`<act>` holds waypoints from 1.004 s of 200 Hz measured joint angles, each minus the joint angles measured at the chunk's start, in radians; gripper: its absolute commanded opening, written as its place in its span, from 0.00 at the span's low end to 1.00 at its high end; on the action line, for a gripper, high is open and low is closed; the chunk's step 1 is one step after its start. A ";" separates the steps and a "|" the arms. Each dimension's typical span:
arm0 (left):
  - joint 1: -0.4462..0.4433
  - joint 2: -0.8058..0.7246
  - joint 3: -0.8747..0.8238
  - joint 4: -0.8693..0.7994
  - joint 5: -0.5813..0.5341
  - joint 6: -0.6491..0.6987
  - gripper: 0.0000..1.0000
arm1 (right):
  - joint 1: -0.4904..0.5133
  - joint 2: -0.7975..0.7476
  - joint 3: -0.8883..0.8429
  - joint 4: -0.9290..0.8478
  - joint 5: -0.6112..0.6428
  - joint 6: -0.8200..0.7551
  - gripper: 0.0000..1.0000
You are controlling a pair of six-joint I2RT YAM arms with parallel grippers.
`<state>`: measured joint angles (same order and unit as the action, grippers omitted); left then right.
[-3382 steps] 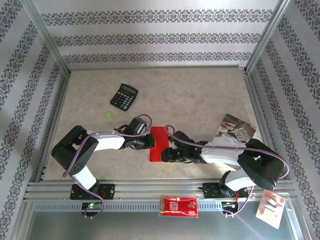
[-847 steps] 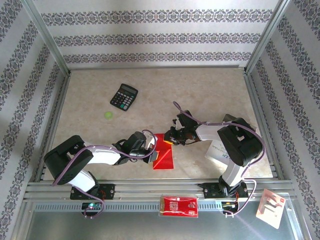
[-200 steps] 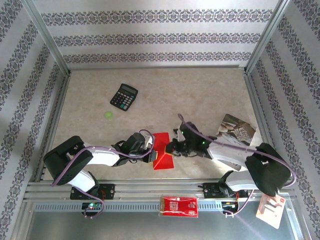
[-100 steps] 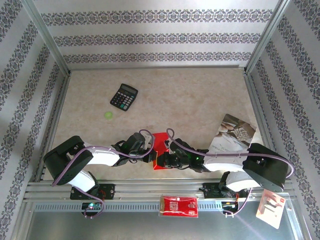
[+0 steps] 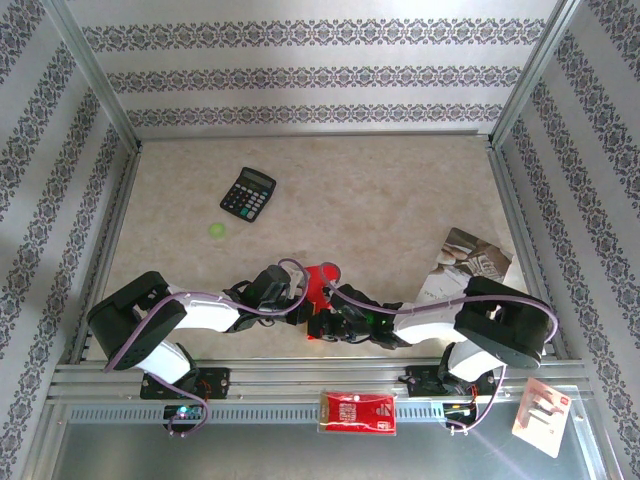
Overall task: Fold a paper plane with a square sheet of paper (pick it up from the middle)
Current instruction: Fold the triangle a second time at the center of the table.
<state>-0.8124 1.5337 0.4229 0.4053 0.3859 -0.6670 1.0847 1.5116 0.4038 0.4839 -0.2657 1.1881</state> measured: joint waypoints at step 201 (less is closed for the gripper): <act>0.000 0.011 0.016 -0.017 0.002 0.000 0.00 | 0.000 0.017 -0.028 0.012 0.017 0.055 0.00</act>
<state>-0.8124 1.5452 0.4389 0.3885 0.3878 -0.6670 1.0843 1.5284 0.3756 0.4961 -0.2485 1.2434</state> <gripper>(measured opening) 0.036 0.050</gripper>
